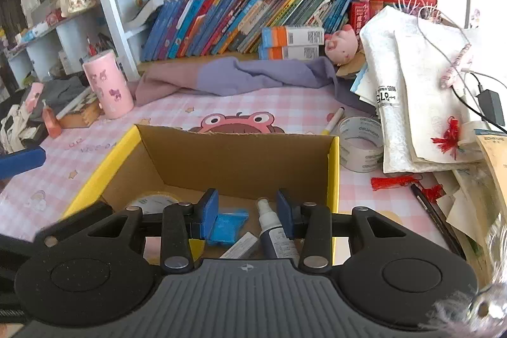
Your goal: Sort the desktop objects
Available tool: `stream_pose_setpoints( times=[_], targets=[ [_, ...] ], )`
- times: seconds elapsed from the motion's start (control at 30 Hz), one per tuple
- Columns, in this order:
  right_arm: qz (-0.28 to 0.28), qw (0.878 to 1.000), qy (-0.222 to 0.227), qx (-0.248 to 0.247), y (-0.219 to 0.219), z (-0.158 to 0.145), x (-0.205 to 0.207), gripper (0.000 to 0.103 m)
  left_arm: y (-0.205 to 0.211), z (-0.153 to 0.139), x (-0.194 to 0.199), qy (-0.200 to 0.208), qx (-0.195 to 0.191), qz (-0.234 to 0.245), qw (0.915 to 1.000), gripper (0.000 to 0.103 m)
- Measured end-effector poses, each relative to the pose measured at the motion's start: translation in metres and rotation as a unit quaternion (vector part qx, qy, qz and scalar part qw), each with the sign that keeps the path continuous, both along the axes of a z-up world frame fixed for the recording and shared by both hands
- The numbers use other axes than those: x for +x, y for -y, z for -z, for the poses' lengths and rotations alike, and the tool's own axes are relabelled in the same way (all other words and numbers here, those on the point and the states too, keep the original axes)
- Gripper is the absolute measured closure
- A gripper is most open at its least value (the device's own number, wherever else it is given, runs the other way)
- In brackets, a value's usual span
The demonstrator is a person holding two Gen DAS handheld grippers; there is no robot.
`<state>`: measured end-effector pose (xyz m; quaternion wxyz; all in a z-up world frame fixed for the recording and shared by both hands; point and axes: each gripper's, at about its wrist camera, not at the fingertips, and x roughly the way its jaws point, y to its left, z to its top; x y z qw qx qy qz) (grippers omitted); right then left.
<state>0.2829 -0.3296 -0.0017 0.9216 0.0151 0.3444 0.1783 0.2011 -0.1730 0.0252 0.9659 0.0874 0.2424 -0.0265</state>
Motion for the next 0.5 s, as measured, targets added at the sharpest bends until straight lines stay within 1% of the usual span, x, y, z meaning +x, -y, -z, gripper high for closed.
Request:
stream_pose_setpoints(
  times=[0.1, 0.27, 0.5],
  targets=[
    [0.007, 1.000, 0.013, 0.004, -0.003, -0.005, -0.015, 0.065, -0.007, -0.006, -0.012, 0.012, -0.009, -0.004, 0.9999, 0.004],
    [0.026, 0.999, 0.025, 0.015, -0.010, -0.014, -0.040, 0.062, -0.024, -0.009, -0.035, 0.016, -0.018, -0.010, 0.9997, 0.004],
    [0.040, 0.999, 0.034, 0.008, -0.029, -0.018, -0.082, 0.061, -0.063, -0.005, -0.066, -0.001, -0.051, -0.040, 0.9979, 0.003]
  ],
)
